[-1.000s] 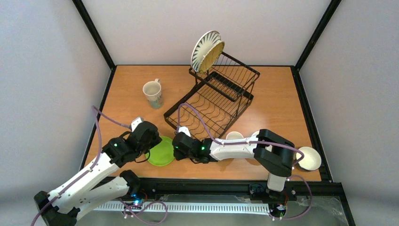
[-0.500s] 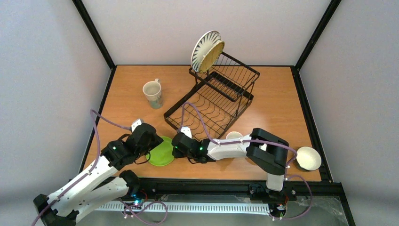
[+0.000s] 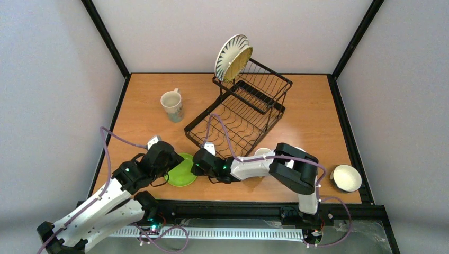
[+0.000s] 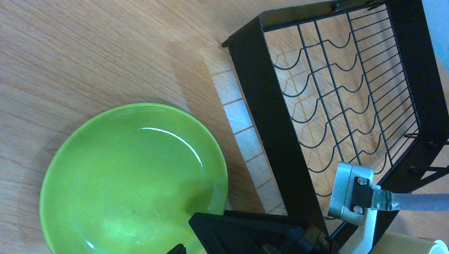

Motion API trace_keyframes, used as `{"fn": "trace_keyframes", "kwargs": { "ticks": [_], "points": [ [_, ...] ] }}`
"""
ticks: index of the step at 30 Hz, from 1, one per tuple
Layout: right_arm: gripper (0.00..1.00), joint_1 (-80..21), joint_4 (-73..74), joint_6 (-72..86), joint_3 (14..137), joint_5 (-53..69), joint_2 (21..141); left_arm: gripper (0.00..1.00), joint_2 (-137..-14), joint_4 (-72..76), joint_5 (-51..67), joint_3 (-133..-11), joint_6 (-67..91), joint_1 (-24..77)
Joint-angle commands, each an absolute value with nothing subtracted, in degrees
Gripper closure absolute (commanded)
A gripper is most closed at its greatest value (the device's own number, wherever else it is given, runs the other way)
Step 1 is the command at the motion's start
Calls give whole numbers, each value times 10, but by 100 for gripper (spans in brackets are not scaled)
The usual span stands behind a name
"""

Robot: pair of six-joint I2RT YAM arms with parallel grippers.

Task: Load the mixed dishes into the dish rack
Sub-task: Grab the plate at the center of the board.

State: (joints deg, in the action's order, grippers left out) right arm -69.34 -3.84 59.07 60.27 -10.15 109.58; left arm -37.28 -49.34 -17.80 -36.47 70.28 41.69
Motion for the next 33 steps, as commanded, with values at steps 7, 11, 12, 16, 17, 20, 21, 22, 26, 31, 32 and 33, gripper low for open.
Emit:
{"fn": "trace_keyframes", "kwargs": {
  "ticks": [7, 11, 12, 16, 17, 20, 21, 22, 26, 31, 32, 33],
  "points": [
    [55, -691, -40, 637, 608, -94, 1137, 20, -357, -489, -182, -362, 710, 421],
    [86, -690, -31, 645, 609, -89, 1140, 20, -352, -491, -183, -362, 712, 422],
    [92, -691, -29, 646, 608, -89, 1140, 20, -352, -491, -183, -362, 712, 422],
    [98, -691, -28, 646, 604, -91, 1134, 20, -352, -490, -183, -362, 714, 422],
    [98, -691, -30, 646, 602, -91, 1131, 20, -352, -490, -184, -363, 714, 422],
    [98, -690, -37, 641, 595, -91, 1119, 20, -352, -492, -186, -364, 714, 422],
    [98, -691, -38, 640, 594, -92, 1115, 20, -353, -493, -187, -365, 714, 422],
    [98, -691, -39, 638, 592, -93, 1110, 20, -353, -494, -189, -365, 715, 422],
    [98, -691, -43, 626, 588, -98, 1083, 20, -353, -492, -195, -369, 715, 422],
    [98, -691, -34, 609, 591, -113, 1049, 19, -351, -498, -204, -380, 715, 423],
    [98, -691, -32, 604, 592, -116, 1043, 19, -350, -500, -207, -383, 715, 422],
    [98, -691, -28, 600, 593, -119, 1037, 19, -348, -503, -211, -388, 715, 422]
  ]
}}
